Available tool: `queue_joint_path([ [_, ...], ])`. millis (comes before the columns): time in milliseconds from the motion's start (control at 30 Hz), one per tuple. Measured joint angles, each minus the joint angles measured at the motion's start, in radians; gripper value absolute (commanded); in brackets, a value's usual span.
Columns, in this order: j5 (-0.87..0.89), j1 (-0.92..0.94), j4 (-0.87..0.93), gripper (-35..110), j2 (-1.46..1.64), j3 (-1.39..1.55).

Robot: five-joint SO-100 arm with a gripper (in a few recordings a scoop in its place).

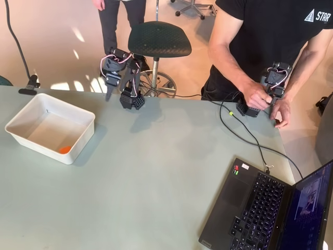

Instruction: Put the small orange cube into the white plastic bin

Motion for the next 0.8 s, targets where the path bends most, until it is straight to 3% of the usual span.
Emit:
queue_joint_path([
  [233, -0.002, -0.061, 0.0, 1, 0.252, 0.391],
  [567, -0.005, -0.078, -0.067, 1, 0.39, 0.512],
  [800, -0.005, -0.078, -0.247, 1, 0.379, 0.653],
])
